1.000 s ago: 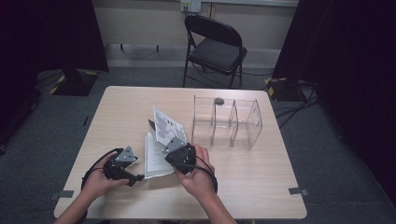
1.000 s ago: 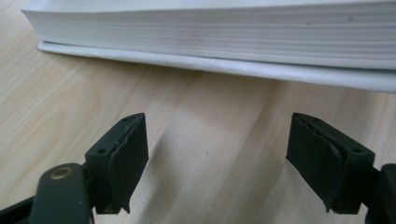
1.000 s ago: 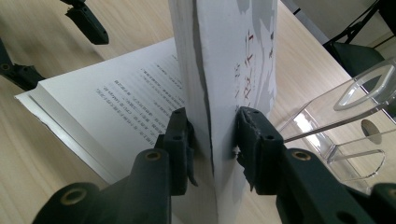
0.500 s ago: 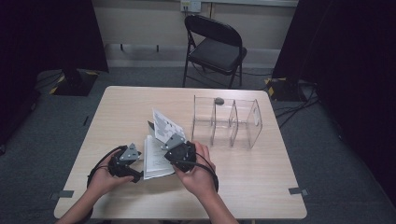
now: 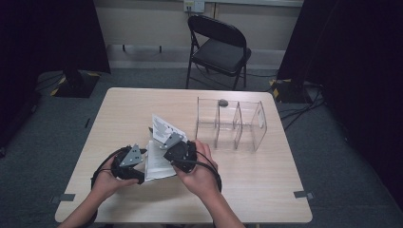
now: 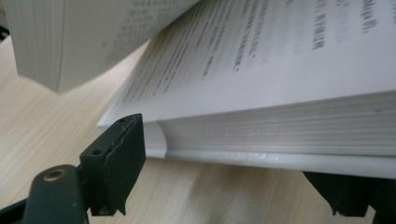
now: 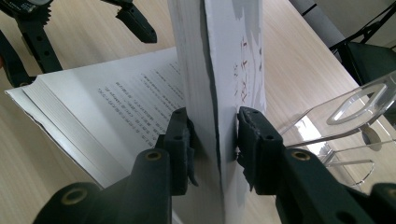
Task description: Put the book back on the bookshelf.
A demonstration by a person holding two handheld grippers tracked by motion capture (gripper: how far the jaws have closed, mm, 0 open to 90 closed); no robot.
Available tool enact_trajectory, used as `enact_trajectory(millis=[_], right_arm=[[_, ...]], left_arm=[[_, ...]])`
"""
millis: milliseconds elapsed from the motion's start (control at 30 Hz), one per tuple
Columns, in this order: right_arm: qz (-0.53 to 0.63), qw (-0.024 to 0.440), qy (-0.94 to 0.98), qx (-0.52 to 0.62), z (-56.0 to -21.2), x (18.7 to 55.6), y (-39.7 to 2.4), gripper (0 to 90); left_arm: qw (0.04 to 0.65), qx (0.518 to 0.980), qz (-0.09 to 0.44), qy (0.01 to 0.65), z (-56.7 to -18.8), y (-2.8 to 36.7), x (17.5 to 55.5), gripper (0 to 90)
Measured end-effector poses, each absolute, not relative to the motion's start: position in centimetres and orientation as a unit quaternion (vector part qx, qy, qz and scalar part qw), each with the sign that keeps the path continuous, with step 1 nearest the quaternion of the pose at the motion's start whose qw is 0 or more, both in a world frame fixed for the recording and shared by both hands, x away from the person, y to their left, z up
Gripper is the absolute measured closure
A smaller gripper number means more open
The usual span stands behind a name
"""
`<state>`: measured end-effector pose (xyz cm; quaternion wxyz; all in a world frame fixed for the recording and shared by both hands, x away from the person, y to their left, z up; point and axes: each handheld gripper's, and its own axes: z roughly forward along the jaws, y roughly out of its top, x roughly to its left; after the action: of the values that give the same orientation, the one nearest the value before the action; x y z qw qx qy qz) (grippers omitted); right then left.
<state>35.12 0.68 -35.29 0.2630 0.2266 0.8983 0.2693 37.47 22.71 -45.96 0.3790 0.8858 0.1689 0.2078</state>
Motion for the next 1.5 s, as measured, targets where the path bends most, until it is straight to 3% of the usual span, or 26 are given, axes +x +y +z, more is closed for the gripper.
enact_trajectory(millis=[300,433,600,700,733,900,1067,1300,1500], right_arm=[[0.259,0.259,0.907,0.207,-33.8,35.2,1.0,66.4],[0.250,0.254,0.913,0.196,-33.6,35.2,1.4,66.0],[0.249,0.246,0.917,0.192,-33.5,35.4,1.9,64.3],[0.276,0.210,0.919,0.188,-33.7,35.6,1.8,55.7],[0.288,0.186,0.921,0.186,-33.7,35.7,1.6,54.6],[0.339,0.159,0.904,0.206,-33.4,35.7,0.1,37.2],[0.349,0.136,0.898,0.232,-33.9,35.1,-2.5,27.0],[0.372,0.136,0.875,0.277,-35.7,34.4,-6.8,24.3],[0.356,0.109,0.873,0.314,-40.1,34.6,-9.0,20.5]], left_arm=[[0.396,0.882,0.212,0.143,-44.5,22.4,36.8,16.4],[0.404,0.883,0.207,0.115,-44.5,22.2,36.7,29.9],[0.394,0.881,0.248,0.089,-43.9,22.4,36.4,45.3],[0.398,0.878,0.248,0.093,-43.6,22.7,36.5,52.3],[0.398,0.879,0.248,0.090,-43.5,22.8,36.6,52.4],[0.392,0.881,0.248,0.094,-43.4,22.5,36.4,52.9],[0.393,0.882,0.239,0.105,-43.2,22.5,36.4,53.1],[0.382,0.888,0.235,0.104,-42.7,22.5,36.5,54.4],[0.379,0.890,0.230,0.109,-42.4,22.5,36.4,54.8]])
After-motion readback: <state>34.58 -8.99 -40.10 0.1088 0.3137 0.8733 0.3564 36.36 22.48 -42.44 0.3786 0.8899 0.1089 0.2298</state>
